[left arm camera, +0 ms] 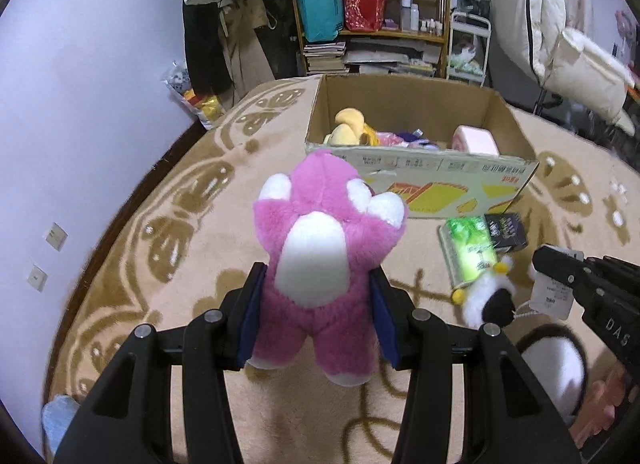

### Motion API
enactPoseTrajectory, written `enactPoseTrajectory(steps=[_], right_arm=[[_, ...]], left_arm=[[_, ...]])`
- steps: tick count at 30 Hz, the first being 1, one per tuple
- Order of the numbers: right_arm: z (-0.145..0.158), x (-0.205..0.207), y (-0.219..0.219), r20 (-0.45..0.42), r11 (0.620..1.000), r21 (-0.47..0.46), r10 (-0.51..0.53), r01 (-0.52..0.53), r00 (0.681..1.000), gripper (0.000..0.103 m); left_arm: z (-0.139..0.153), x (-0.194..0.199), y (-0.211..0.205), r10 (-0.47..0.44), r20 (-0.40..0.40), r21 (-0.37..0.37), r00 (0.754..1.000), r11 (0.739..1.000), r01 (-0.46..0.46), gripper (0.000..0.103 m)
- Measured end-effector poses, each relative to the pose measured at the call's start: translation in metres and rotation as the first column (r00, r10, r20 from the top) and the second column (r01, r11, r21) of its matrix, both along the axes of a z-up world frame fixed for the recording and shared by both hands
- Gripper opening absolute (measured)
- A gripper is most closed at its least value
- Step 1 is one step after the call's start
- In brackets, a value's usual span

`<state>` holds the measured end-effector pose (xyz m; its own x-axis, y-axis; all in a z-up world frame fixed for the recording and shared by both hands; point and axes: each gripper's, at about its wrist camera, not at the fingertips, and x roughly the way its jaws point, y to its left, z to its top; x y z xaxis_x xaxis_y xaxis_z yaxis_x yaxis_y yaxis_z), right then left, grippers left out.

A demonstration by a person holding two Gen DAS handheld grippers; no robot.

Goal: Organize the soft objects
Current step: 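Lift the pink bear with the left tool while the right tool carries the white plush over the box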

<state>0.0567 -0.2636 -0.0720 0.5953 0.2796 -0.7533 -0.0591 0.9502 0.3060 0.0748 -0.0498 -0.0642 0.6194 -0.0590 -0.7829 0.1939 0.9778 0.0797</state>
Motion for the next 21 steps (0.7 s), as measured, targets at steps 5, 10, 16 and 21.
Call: enactPoseTrajectory(steps=[5, 10, 16, 21], right_arm=[[0.025, 0.002, -0.007, 0.066, 1.000, 0.022, -0.018, 0.016, 0.998, 0.001], [0.051, 0.007, -0.013, 0.130, 0.999, 0.019, -0.029, 0.027, 0.991, 0.001], [0.090, 0.014, -0.021, 0.220, 1.000, 0.024, -0.021, 0.016, 0.975, 0.001], [0.126, 0.031, -0.023, 0.297, 1.000, 0.000, -0.003, 0.003, 0.955, 0.001]], left_arm=[[0.011, 0.002, 0.003, 0.001, 0.035, -0.009, 0.999, 1.000, -0.001, 0.047], [0.023, 0.003, 0.004, -0.001, 0.061, -0.029, 0.998, 1.000, 0.002, 0.047], [0.048, 0.015, 0.003, -0.015, 0.086, -0.051, 0.996, 0.999, 0.019, 0.048], [0.079, 0.033, 0.002, -0.020, 0.146, -0.007, 0.989, 1.000, 0.022, 0.048]])
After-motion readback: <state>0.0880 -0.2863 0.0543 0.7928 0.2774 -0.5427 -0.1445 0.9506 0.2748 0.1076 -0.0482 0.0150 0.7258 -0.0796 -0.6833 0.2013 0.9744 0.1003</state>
